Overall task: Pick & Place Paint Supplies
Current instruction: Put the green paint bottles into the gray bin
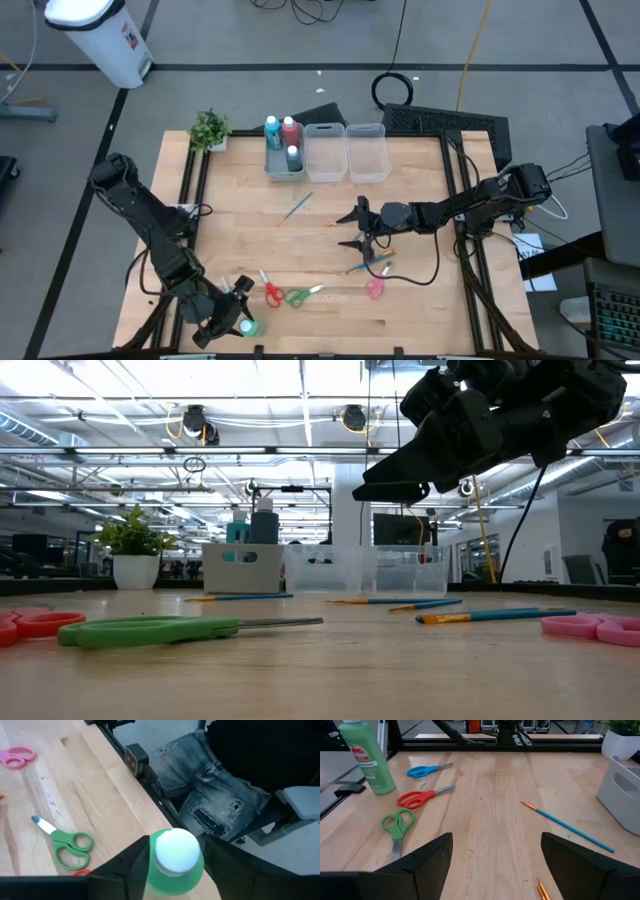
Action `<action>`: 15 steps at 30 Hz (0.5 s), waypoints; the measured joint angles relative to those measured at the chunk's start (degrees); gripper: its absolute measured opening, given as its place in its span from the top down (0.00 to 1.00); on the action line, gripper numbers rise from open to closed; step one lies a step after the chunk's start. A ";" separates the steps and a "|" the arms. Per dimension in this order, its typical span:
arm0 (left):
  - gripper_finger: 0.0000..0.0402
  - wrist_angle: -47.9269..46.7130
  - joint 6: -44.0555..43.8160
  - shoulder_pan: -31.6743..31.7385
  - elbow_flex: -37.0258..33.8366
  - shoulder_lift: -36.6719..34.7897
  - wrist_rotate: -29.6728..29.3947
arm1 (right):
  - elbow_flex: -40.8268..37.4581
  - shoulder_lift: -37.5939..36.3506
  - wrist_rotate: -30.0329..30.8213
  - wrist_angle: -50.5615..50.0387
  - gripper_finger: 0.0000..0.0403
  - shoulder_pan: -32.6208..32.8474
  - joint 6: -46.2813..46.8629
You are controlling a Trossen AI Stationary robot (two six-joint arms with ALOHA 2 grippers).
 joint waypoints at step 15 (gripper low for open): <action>0.64 -2.89 0.32 -0.03 0.02 -0.11 -3.65 | 0.00 0.00 -0.02 0.00 0.27 0.02 0.00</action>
